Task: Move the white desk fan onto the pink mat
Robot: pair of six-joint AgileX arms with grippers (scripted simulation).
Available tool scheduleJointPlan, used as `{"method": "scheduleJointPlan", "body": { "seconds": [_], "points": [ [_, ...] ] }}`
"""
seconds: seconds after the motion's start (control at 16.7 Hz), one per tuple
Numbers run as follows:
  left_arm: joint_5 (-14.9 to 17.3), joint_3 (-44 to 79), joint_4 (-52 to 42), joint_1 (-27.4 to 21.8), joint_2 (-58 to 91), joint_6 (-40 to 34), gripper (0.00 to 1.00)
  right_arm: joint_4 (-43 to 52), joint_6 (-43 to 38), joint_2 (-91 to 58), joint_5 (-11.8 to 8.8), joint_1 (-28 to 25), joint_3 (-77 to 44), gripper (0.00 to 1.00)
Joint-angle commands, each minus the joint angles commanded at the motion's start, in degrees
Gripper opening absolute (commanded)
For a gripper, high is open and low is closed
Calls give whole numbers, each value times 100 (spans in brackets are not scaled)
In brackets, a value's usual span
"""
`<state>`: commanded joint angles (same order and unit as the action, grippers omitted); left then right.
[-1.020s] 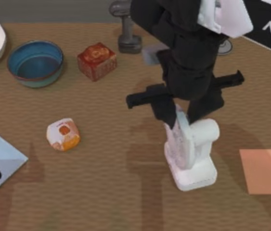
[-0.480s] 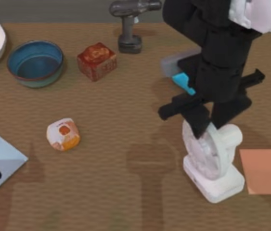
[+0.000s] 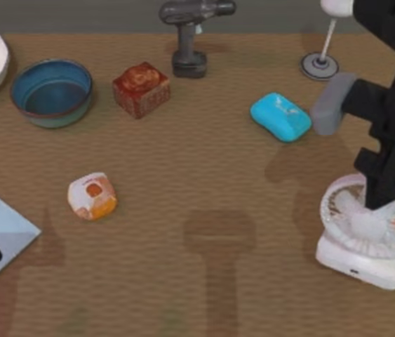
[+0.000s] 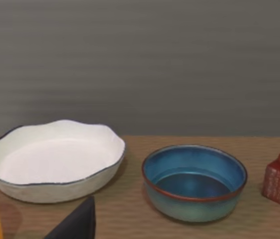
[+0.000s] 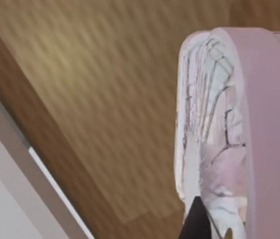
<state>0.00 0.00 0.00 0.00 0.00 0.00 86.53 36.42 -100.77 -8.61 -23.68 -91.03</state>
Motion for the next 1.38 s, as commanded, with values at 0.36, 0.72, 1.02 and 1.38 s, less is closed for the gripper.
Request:
{"method": "scheduleJointPlan", "body": {
  "seconds": [0.36,0.72,1.02,1.38],
  "points": [
    [0,0,0,0,0,0,100,-395,3257,711,40,964,841,0],
    [0,0,0,0,0,0,100,-737,4493,1032,163,1430,1191,0],
    [0,0,0,0,0,0,100,-747,4478,1009,156,1399,1196,0],
    [0,0,0,0,0,0,100,-1511,4452,954,162,1392,1879,0]
  ]
}}
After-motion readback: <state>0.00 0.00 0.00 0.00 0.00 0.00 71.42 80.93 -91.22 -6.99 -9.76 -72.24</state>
